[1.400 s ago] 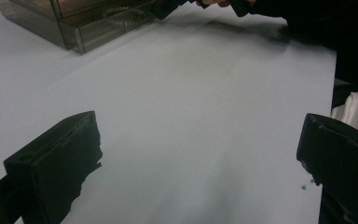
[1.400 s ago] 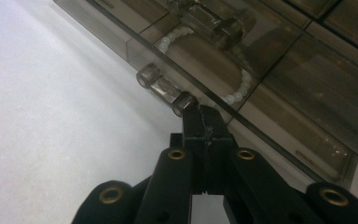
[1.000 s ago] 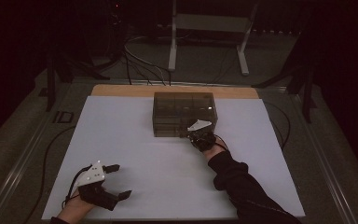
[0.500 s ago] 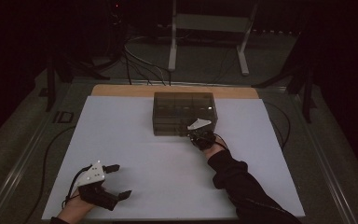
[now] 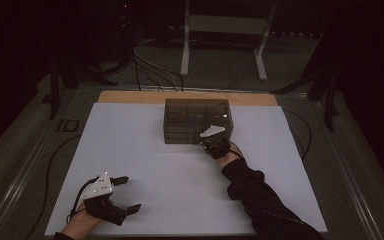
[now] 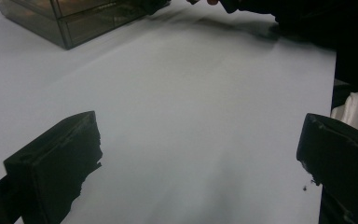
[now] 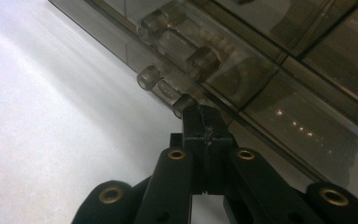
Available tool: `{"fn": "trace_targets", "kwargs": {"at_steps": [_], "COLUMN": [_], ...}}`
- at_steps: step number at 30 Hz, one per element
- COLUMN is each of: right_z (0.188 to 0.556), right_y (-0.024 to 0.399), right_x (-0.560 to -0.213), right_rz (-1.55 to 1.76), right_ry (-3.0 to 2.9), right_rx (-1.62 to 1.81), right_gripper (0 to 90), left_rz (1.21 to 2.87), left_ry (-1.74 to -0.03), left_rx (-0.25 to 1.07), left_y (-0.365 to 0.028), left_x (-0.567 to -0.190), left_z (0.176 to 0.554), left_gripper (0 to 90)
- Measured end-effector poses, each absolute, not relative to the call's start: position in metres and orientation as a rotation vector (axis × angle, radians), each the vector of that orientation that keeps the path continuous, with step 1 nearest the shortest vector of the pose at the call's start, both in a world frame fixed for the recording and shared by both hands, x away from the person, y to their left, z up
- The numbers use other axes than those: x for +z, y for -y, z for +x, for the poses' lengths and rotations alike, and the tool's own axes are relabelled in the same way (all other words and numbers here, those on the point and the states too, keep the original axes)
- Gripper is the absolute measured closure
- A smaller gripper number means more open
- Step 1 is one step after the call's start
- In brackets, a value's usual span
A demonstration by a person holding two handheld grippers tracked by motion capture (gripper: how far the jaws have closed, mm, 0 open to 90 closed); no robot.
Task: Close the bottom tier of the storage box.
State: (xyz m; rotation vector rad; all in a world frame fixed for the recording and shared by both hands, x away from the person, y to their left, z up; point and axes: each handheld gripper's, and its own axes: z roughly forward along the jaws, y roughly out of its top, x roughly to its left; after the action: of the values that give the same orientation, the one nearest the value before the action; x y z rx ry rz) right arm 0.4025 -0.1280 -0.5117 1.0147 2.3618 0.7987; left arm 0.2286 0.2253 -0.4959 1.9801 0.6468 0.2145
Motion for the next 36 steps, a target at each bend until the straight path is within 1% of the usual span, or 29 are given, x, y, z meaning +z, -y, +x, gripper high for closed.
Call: {"fn": "trace_targets", "kwargs": {"at_steps": [36], "right_z": [0.4063], "right_y": [0.1282], "right_x": [-0.5074], "right_rz": [1.041], "right_ry": [-2.378], "right_rx": [0.79], "right_gripper": [90.0], "left_rz": [1.981], "left_ry": [-0.651], "left_rx": [0.211], "left_y": [-0.2255], "left_x": [-0.4967], "left_z": [0.229], "left_gripper": [0.0]}}
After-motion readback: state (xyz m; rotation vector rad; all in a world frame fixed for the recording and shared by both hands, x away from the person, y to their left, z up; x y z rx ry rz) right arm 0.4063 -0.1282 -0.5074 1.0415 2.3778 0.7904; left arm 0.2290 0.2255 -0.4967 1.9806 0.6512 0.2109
